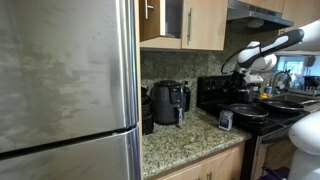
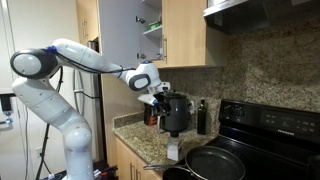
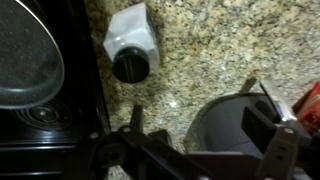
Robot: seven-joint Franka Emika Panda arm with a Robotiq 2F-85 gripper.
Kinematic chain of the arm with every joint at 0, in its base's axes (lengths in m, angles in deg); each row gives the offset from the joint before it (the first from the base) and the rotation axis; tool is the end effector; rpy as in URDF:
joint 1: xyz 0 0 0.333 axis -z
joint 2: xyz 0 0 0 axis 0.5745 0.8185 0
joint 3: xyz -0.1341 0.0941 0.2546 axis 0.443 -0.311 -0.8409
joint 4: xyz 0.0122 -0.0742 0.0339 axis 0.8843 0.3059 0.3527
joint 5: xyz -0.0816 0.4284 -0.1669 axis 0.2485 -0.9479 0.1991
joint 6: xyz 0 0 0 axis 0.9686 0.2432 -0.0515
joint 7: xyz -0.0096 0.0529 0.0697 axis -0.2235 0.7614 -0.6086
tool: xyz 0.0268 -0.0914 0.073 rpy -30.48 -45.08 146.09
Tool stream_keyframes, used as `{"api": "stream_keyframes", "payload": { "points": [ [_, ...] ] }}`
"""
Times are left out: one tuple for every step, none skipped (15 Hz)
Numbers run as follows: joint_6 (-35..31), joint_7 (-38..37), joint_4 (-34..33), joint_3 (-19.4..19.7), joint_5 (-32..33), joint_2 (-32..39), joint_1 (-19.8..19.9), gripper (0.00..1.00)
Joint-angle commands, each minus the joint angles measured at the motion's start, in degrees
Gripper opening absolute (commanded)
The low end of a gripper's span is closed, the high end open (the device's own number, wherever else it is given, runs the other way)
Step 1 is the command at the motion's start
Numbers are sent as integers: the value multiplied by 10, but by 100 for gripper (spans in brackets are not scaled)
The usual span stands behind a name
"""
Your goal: Turn on the airfryer
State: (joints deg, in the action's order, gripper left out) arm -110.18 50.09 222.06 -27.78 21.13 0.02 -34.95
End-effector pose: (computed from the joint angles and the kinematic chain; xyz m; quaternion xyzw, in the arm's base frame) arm 0.4789 -0.1062 0.4462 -0.9766 -0.0460 -0.2082 0.0265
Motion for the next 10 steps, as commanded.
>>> {"api": "stream_keyframes", "payload": {
  "points": [
    [13,6,4,-6,-13,-34,-10,100],
    [22,9,10,-6,-20,-67,-21,100],
    [27,10,18,-5,-22,-92,-27,100],
    [29,11,25,-4,-21,-108,-28,100],
    [29,13,31,-2,-21,-115,-28,100],
    [48,20,41,-3,-36,-110,-51,100],
    [63,26,51,-3,-55,-114,-75,100],
    [65,20,69,-19,-73,-119,-97,100],
    [68,14,79,-33,-92,-116,-120,100],
    [66,9,87,-45,-117,-101,-148,100]
  ]
}}
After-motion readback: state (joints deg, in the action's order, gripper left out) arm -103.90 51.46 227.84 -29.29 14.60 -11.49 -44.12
